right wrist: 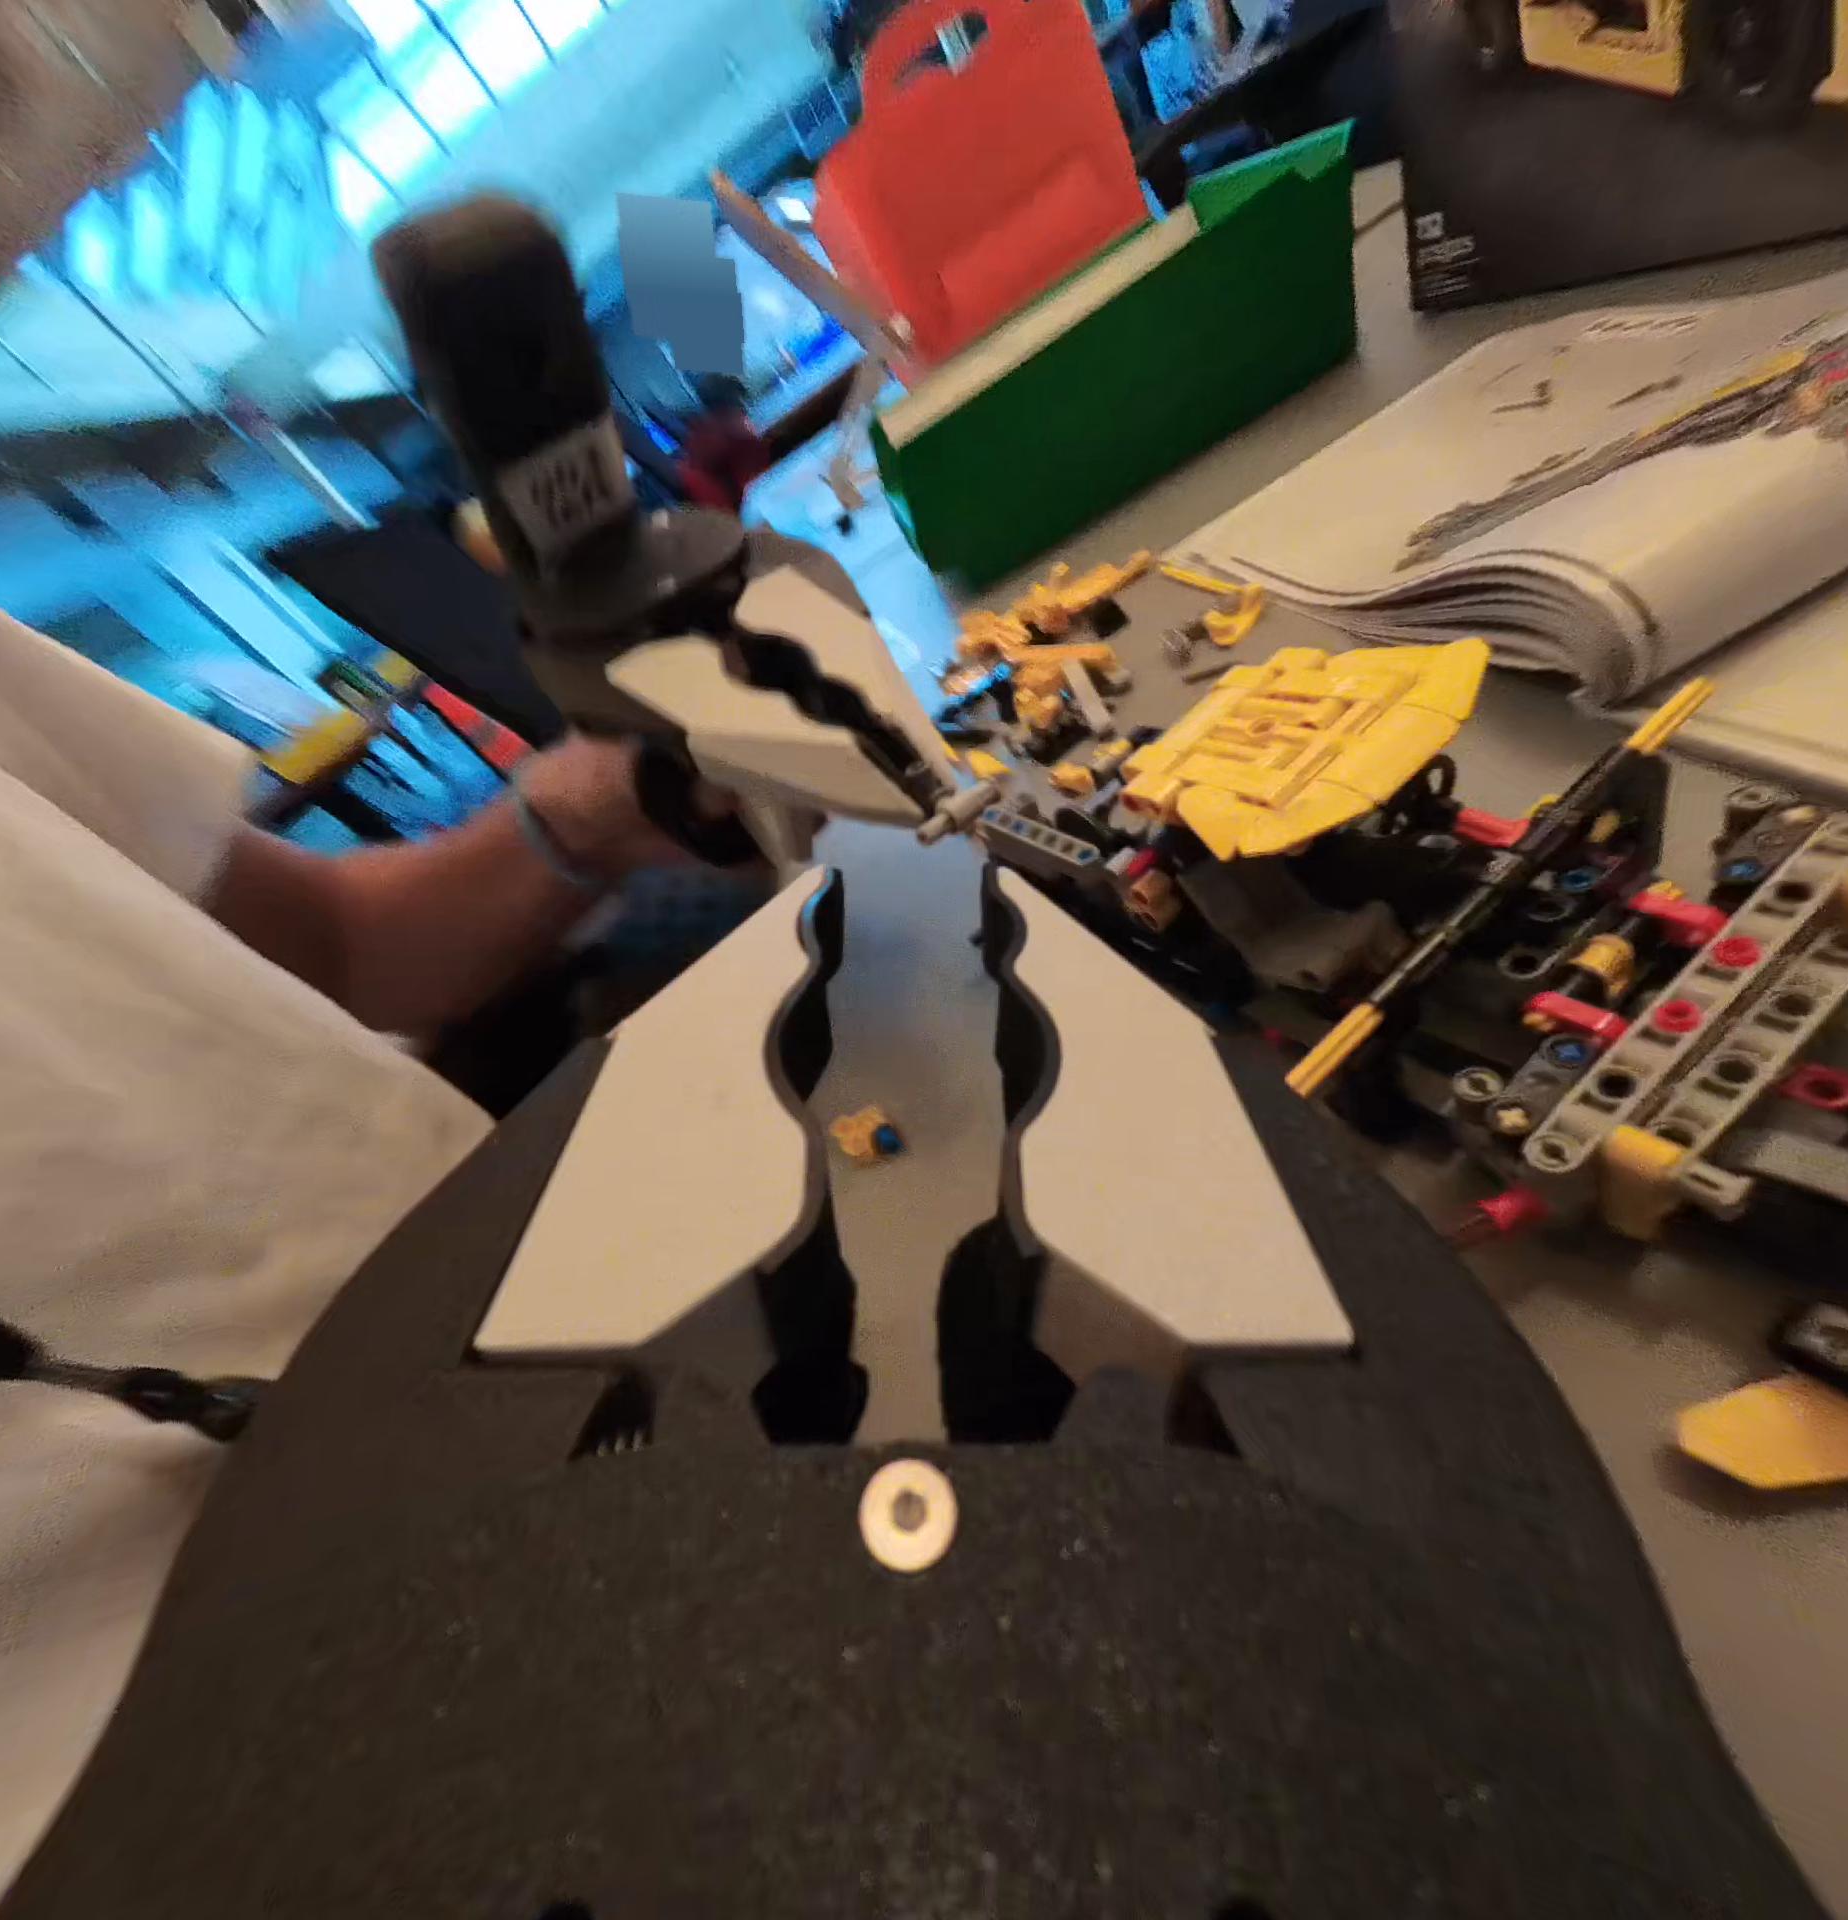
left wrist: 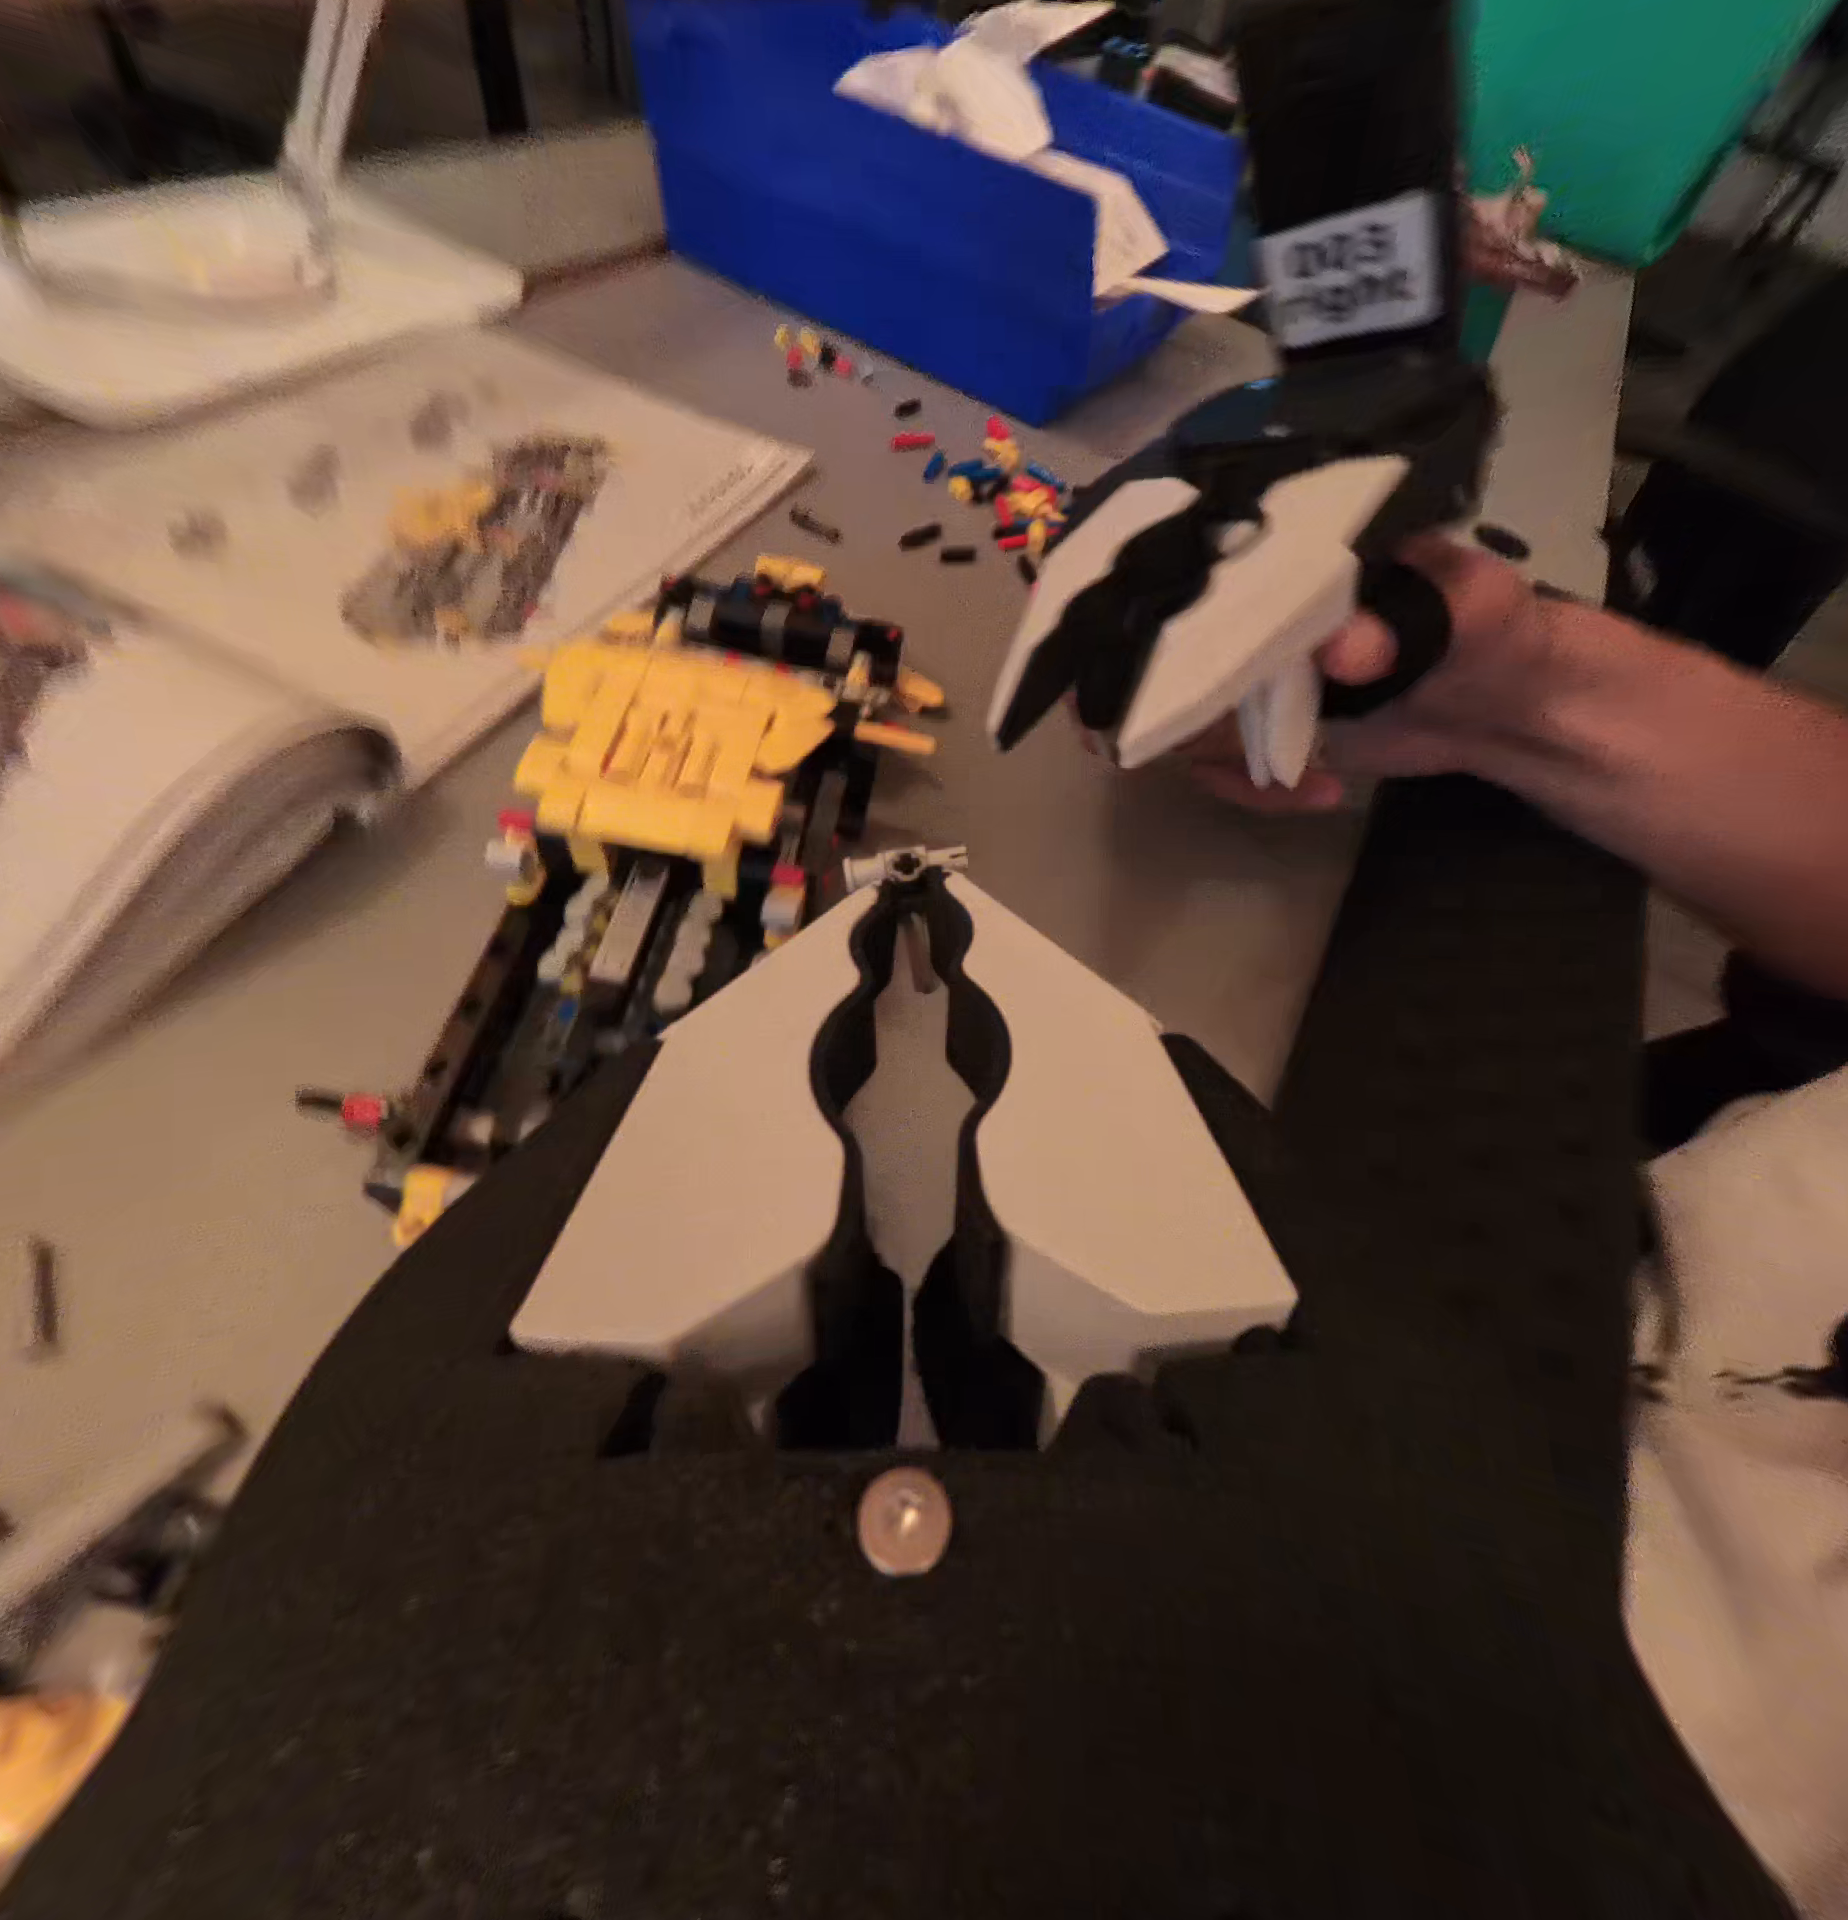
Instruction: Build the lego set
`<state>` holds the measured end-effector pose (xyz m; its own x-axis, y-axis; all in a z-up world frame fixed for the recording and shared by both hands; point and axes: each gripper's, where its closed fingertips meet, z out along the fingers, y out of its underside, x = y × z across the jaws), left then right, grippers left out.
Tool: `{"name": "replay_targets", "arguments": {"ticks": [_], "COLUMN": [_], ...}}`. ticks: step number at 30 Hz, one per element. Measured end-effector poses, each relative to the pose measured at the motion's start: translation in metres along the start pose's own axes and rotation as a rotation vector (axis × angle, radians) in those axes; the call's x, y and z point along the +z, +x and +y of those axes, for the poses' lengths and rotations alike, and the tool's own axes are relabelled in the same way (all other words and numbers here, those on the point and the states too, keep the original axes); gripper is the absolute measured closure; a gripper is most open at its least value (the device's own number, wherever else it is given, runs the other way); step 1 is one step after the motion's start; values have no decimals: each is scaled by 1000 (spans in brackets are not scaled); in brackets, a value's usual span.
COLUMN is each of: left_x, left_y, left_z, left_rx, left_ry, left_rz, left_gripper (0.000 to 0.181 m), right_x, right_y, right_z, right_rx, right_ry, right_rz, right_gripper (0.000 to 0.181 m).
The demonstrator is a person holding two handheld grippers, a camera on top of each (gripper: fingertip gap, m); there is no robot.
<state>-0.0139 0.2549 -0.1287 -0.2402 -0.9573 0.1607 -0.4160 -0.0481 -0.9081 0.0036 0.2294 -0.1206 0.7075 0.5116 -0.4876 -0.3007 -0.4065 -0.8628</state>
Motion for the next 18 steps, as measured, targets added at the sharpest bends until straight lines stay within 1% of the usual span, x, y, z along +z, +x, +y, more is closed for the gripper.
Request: {"name": "replay_targets", "arguments": {"ticks": [2, 4, 6, 7, 10, 12, 13, 16, 18], "left_x": [-4, -9, -15, -19, -32, -40, -44, -49, -42], "left_y": [-4, 3, 5, 2, -17, -39, -55, -123, -159], "left_z": [8, 7, 3, 2, -4, -13, -20, -41, -51], "left_rx": [-125, -170, -178, -165, -130, -134, -136, -116, -151], "left_ry": [-22, -2, 12, 12, -6, -41, -47, -56, -54], "left_rz": [30, 71, 66, 40, -32, -51, -68, -182, -187], "left_gripper": [175, 175, 175, 175, 175, 176, 176, 176, 176], "right_x": [7, 13, 15, 14, 8, 5, 5, 5, 4], "right_y": [-3, -8, -8, -6, -1, 1, 2, 6, 9], "right_z": [4, 5, 5, 4, -2, -5, -5, -4, -5], "right_rx": [-69, -62, -53, -53, -46, -24, -12, 11, -4], "right_ry": [-22, -29, -29, -26, 8, 26, 33, 29, 35], "right_rz": [25, 14, 16, 26, 54, 59, 64, 74, 93], "right_gripper": [157, 157, 158, 161, 165, 166, 166, 165, 165]}}
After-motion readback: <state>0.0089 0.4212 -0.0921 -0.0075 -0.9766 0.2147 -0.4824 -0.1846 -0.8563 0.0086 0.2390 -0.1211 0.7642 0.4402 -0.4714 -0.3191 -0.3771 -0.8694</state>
